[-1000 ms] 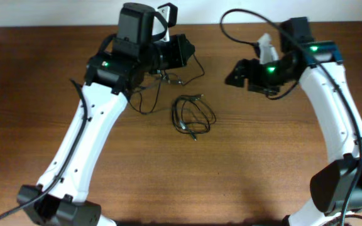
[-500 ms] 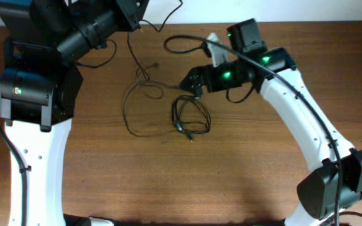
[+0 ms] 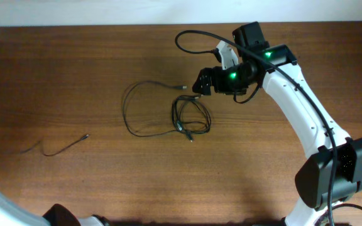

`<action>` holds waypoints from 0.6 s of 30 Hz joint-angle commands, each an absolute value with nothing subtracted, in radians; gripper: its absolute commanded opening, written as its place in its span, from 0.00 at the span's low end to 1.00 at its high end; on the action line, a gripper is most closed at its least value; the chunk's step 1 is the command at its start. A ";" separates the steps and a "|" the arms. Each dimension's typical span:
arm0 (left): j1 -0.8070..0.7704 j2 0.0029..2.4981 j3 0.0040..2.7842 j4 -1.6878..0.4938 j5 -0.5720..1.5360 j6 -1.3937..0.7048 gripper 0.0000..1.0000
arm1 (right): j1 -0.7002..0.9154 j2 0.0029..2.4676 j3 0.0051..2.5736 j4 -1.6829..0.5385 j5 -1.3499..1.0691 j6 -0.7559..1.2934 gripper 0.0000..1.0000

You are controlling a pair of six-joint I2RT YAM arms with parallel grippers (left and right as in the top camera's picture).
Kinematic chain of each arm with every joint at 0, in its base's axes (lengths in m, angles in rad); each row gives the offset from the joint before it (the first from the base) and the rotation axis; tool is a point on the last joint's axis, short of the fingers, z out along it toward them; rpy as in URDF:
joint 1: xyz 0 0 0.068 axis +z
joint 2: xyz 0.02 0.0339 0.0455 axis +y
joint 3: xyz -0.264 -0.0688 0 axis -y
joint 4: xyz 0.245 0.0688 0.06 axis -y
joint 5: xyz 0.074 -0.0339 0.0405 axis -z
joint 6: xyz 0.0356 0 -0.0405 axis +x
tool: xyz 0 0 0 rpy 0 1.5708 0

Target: Untangle cables

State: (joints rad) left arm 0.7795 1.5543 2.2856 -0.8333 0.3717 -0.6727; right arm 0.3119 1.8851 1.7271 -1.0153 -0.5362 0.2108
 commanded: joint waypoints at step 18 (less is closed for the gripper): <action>0.803 2.123 2.357 -1.475 -0.074 -0.508 0.00 | 0.305 1.892 1.737 -1.101 -0.485 0.188 0.96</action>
State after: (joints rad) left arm 0.8032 1.9232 2.3638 -1.4220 -0.0772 -0.4934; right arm 0.3099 1.8854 1.7271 -1.0992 -0.4934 0.2024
